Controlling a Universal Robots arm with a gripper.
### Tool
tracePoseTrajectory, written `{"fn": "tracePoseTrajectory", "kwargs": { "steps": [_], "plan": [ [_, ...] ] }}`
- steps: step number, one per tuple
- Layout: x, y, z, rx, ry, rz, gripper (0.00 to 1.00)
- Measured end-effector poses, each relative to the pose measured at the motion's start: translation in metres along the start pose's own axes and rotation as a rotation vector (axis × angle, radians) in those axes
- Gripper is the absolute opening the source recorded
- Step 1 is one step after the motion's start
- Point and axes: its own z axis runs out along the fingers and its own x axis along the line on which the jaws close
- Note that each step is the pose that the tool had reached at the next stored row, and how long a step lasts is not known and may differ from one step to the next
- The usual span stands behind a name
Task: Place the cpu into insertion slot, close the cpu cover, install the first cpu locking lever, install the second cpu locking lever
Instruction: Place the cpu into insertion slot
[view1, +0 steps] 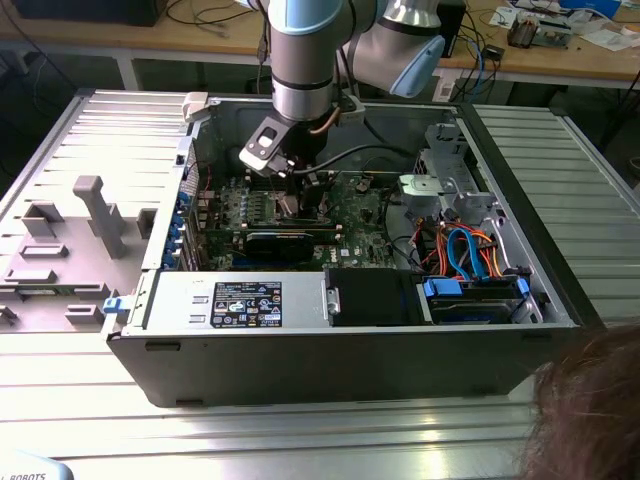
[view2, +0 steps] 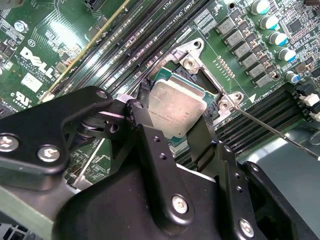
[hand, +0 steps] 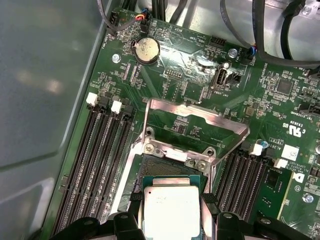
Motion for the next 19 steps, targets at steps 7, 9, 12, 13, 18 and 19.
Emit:
{"fn": "tracePoseTrajectory", "kwargs": {
  "steps": [7,9,12,13,18,19],
  "plan": [
    [0.0000,0.0000,0.0010,0.0011,-0.0033,0.012,0.54],
    [0.0000,0.0000,0.0011,0.0015,-0.0045,0.014,0.54],
    [0.0000,0.0000,0.0013,0.0021,-0.0062,0.019,0.54],
    [0.0000,0.0000,0.0014,0.0021,-0.0064,0.020,0.54],
    [0.0000,0.0000,0.0016,0.0024,-0.0071,0.025,0.54],
    [0.0000,0.0000,0.0017,0.0024,-0.0070,0.026,0.54]
  ]
}}
